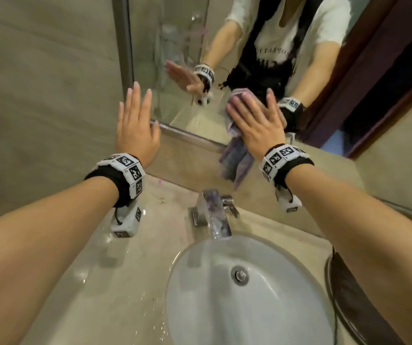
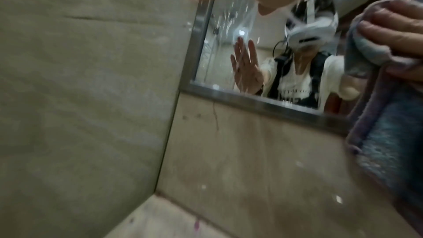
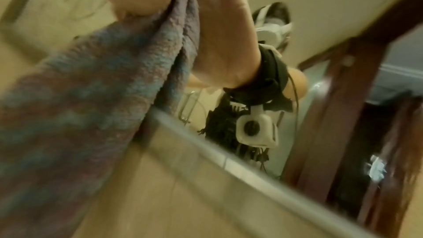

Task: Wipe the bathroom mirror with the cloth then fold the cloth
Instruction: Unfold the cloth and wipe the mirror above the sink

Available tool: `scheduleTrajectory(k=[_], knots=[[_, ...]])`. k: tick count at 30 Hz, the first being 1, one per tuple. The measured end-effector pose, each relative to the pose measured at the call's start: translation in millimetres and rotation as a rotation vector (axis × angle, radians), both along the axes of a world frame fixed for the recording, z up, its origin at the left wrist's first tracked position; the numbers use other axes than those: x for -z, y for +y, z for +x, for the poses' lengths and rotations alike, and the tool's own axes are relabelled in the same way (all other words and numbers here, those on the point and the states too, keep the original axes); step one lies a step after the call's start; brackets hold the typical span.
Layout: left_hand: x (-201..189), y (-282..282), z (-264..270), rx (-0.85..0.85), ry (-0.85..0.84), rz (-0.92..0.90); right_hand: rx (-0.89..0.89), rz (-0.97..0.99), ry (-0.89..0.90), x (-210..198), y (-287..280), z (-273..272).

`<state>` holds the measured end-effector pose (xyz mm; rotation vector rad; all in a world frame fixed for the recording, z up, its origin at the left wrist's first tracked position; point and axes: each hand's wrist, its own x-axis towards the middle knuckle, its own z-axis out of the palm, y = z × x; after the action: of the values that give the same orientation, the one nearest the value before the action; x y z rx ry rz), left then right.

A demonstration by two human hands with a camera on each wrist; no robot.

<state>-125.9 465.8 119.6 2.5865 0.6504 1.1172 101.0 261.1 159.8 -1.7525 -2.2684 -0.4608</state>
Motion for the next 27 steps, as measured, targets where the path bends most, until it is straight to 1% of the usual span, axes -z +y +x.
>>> scheduleTrajectory(k=[1, 2, 3, 4, 5, 6, 8, 9, 11, 14, 18, 21, 24, 27], knots=[[-16.6, 1.4, 1.5, -0.006, -0.034, 0.024, 0.278, 0.056, -0.388, -18.8, -1.0, -8.3], [-35.0, 3.2, 3.0, -0.016, -0.071, 0.048, 0.606, 0.093, -0.412, -33.8, -5.9, -21.8], [-54.9, 5.6, 4.2, -0.026, -0.105, 0.065, 0.776, 0.271, -0.472, -47.7, -8.9, -31.0], [-75.7, 9.2, 5.5, -0.037, -0.138, 0.081, 0.842, 0.374, -0.470, -61.9, -10.8, -36.2], [-97.7, 13.2, 6.3, -0.047, -0.175, 0.097, 0.906, 0.392, -0.447, -84.1, -11.6, -44.2], [-119.7, 17.4, 6.6, -0.053, -0.217, 0.113, 0.968, 0.363, -0.391, -112.4, -8.9, -46.2], [-167.4, 25.6, 6.1, -0.074, -0.319, 0.147, 1.091, 0.426, -0.335, -161.0, -3.5, -54.6], [-182.5, 29.2, 5.5, -0.104, -0.355, 0.155, 1.148, 0.451, -0.296, -174.6, -0.5, -58.6], [-222.8, 39.8, 1.3, -0.134, -0.441, 0.186, 1.229, 0.497, -0.228, -210.1, 7.4, -62.5], [-276.5, 55.4, -7.1, -0.111, -0.550, 0.239, 1.294, 0.569, -0.113, -262.3, 20.8, -64.3], [-329.3, 71.5, -18.8, -0.131, -0.644, 0.285, 1.332, 0.583, -0.095, -309.7, 32.0, -64.3], [-345.4, 80.6, -25.5, -0.108, -0.671, 0.319, 1.293, 0.557, -0.143, -344.6, 32.2, -61.3], [-348.1, 83.7, -24.3, -0.112, -0.710, 0.368, 1.281, 0.554, -0.190, -372.0, 36.3, -58.1], [-348.8, 84.4, -16.7, -0.109, -0.775, 0.338, 1.287, 0.584, -0.203, -396.1, 49.8, -59.4]])
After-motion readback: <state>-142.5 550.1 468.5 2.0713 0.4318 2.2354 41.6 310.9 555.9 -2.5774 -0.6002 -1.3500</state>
